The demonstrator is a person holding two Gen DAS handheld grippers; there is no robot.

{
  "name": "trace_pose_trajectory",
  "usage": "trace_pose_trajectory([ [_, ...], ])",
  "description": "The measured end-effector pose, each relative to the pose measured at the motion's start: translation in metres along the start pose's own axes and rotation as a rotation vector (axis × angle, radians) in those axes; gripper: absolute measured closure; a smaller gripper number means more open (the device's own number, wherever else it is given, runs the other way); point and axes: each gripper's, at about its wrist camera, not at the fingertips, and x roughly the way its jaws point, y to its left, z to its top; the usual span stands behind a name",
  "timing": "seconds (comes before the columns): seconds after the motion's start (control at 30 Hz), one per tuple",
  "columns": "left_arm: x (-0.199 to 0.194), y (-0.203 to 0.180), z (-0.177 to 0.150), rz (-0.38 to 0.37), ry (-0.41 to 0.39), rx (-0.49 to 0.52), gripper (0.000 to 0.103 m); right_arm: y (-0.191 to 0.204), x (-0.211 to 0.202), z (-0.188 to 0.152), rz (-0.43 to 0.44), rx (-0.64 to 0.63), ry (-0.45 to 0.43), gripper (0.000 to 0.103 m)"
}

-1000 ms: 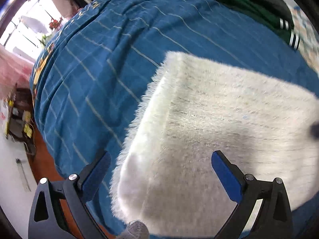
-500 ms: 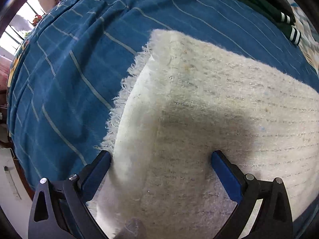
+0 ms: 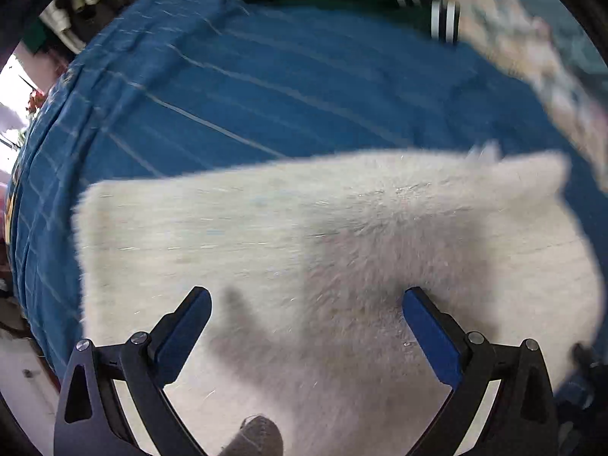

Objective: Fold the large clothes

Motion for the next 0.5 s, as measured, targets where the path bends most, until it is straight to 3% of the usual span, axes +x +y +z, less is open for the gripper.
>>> trace_pose_trajectory([
  [0.13,0.015,0.007,0.001,-0.052,0.004,-0.003,0.000,-0.007,0.029,0.020,0.176,0.041,-0.040,0.027],
  [0.2,0.012,0.011,-0.002,-0.056,-0.011,0.026,0.000,0.007,0.054,0.021,0.224,0.046,-0.045,0.037],
  [0.27,0.011,0.016,-0.003,-0.058,-0.015,0.027,0.000,0.021,0.063,0.025,0.231,0.026,-0.054,0.065],
  [0.37,0.016,0.024,0.003,-0.090,0.016,-0.012,0.000,0.043,0.047,0.029,0.257,-0.027,-0.075,0.072],
  [0.5,0.023,0.029,0.009,-0.115,0.036,-0.051,0.000,0.098,0.015,0.010,0.301,-0.203,-0.060,0.074],
])
